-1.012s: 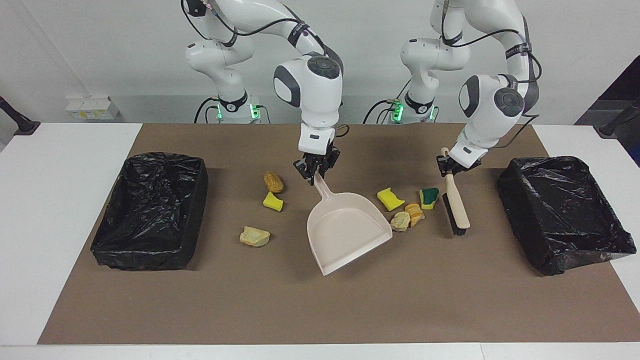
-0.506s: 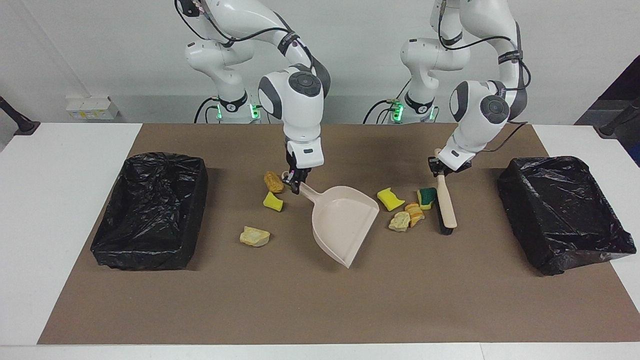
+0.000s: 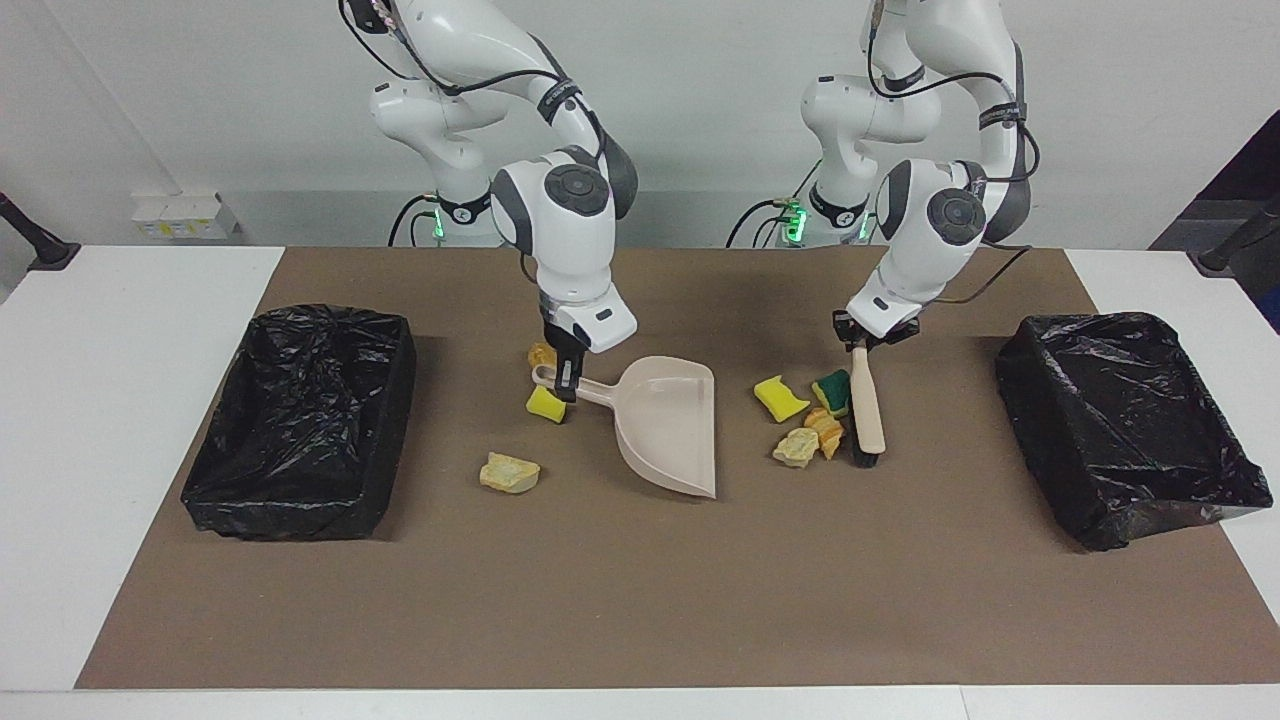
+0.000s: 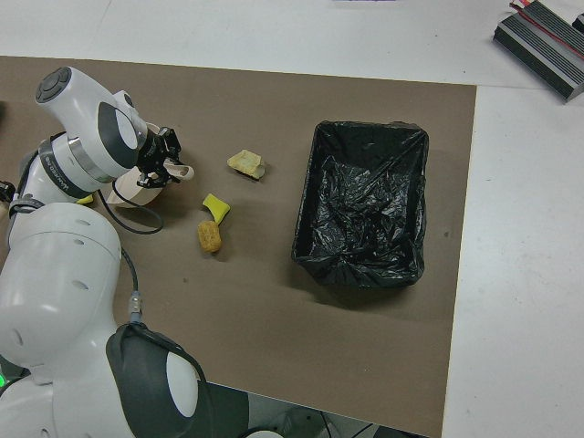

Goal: Sweep and dump trash in bin
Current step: 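Grasp the dustpan handle with the right gripper and set it near crumbs, then sweep the crumbs and sponges into the dustpan with the left gripper's brush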

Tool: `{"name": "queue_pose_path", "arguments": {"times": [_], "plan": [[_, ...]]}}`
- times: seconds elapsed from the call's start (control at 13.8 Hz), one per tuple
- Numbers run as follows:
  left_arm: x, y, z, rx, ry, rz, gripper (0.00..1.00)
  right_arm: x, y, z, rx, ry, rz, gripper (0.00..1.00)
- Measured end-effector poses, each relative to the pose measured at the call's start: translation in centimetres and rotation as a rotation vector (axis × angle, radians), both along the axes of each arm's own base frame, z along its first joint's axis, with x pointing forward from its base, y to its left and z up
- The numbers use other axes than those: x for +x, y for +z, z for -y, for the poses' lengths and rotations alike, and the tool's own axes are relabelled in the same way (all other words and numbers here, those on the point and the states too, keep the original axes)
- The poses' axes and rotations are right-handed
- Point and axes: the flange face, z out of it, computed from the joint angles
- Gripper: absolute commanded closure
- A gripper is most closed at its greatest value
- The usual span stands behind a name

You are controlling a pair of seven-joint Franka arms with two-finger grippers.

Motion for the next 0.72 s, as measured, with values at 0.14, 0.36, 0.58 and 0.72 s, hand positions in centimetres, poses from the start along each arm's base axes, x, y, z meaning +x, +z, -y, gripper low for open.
{"name": "queue_pose_path", "arguments": {"times": [0.14,0.36,0.58,0.72], "plan": [[-0.3,0.0,1.2,-0.008,0.021,-0.003,1.00,0.3,-0.3,0.7,0.002,0.027,0.005,1.00],[-0.9,0.1,3.6,-0.027,0.062,-0.003,1.00,0.0,-0.4,0.0,0.008,0.042,0.011,1.00],[-1.4,0.2,5.6,-0.049,0.098,0.000,1.00,0.0,-0.4,-0.3,0.015,0.048,0.022,1.00],[-1.8,0.3,6.9,-0.065,0.110,0.001,1.00,0.0,-0.4,-0.3,0.015,0.048,0.022,1.00]]}}
